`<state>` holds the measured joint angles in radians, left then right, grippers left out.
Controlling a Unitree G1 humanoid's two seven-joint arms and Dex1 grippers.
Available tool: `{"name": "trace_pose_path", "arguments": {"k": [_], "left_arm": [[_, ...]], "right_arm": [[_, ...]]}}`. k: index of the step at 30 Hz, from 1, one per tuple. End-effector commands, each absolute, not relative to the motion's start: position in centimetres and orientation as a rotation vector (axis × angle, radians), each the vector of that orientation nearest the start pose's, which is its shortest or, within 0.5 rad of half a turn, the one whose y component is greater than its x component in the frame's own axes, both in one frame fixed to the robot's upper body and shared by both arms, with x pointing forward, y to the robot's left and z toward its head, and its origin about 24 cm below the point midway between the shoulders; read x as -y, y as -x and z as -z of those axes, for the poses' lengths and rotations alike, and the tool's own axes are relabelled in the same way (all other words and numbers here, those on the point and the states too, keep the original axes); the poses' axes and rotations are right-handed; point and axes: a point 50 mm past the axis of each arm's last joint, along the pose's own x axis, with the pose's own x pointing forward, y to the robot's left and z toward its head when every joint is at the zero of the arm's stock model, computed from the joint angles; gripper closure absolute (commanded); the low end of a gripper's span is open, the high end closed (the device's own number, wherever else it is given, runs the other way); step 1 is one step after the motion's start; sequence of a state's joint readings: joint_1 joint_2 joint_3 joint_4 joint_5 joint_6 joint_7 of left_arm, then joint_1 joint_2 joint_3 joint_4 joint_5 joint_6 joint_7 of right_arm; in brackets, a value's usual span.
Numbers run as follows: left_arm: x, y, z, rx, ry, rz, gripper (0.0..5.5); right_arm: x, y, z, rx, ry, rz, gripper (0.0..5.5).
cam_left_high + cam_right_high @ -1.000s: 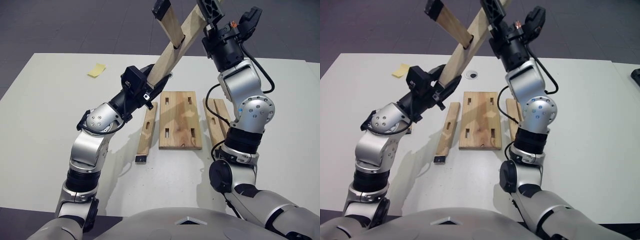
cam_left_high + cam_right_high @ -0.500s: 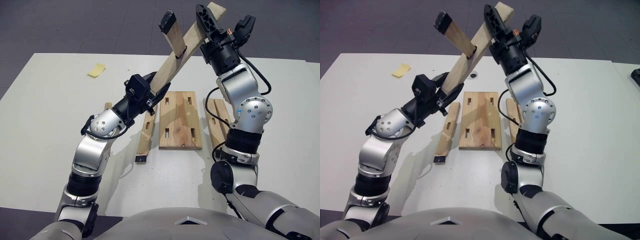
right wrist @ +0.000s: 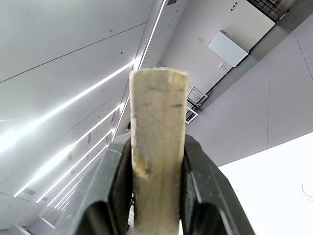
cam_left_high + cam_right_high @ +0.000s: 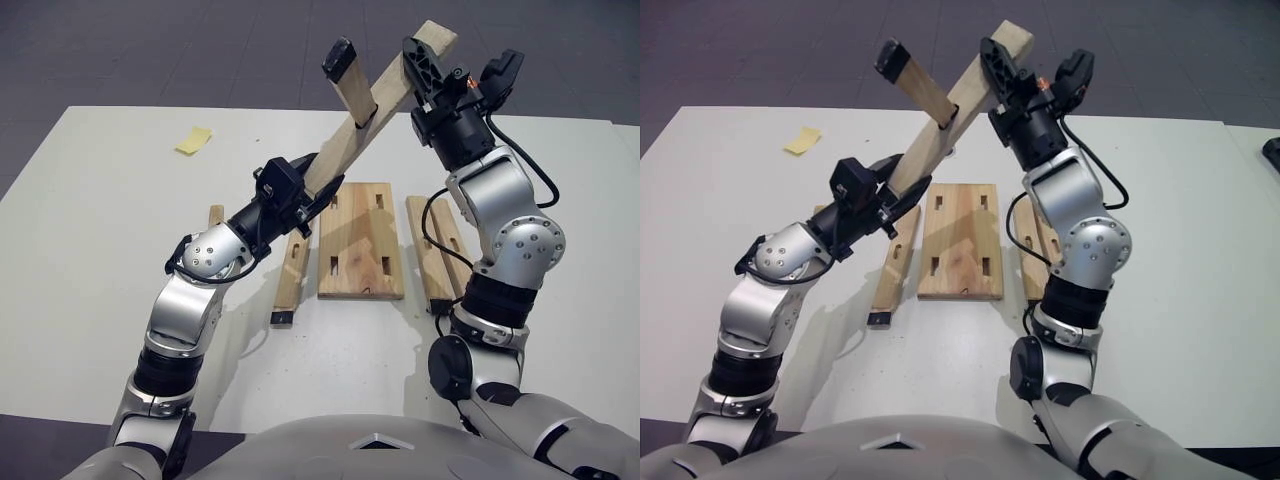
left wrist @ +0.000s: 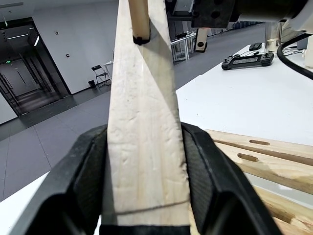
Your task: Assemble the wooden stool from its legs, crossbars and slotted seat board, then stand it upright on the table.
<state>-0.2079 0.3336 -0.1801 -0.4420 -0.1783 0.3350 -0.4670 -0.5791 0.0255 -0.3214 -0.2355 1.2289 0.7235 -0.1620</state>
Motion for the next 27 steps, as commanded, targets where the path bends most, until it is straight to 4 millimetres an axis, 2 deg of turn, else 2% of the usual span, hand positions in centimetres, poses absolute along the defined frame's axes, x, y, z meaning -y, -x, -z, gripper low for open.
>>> {"name": "trace_pose_path", "arguments": {"k": [1,3,4,8,11,14,17,20,22,24,27], "left_arm": [[-11.8,-26.1,-14.9,0.202,-0.313,0.719,3.46],[-11.8,-26.3,-14.9,0.195,-0.322,0.72,3.46],[-11.9,-26.3,-14.8,0.189,-0.324,0.723,3.1],[-13.1,-25.4,-14.9,0.153,-0.325,0.748,2.55],[-14.5,-24.7,-14.7,0.079,-0.376,0.818,2.13],[-15.2,-23.9,-13.4,-0.052,-0.495,0.957,1.7],[-14.1,-22.7,-13.3,-0.089,-0.511,1.099,1.22],[-12.0,-20.7,-13.6,-0.088,-0.517,1.285,0.67],[-10.8,-19.6,-13.6,-0.086,-0.61,1.399,0.4],[-10.2,-19.7,-12.7,-0.089,-0.768,1.425,0.1],[-9.6,-21.0,-10.8,-0.117,-0.932,1.373,0.1]], "right_arm": [[11.8,-29.9,-21.7,0.104,-1.025,-0.594,4.43],[11.8,-29.7,-21.8,0.117,-1.016,-0.593,4.43],[11.7,-29.6,-21.9,0.125,-1.007,-0.597,4.43],[11.7,-29.2,-22.5,0.162,-0.905,-0.601,4.5],[12.8,-28.7,-23.0,0.213,-0.853,-0.549,4.5],[14.1,-28.7,-23.6,0.276,-0.825,-0.469,4.5],[15.3,-28.7,-23.9,0.322,-0.785,-0.391,4.5],[16.6,-28.8,-23.7,0.333,-0.749,-0.327,4.5],[17.2,-28.9,-23.4,0.323,-0.75,-0.296,4.5],[17.4,-28.9,-23.3,0.316,-0.752,-0.293,4.5],[17.3,-29.1,-23.3,0.306,-0.756,-0.302,4.5]]}}
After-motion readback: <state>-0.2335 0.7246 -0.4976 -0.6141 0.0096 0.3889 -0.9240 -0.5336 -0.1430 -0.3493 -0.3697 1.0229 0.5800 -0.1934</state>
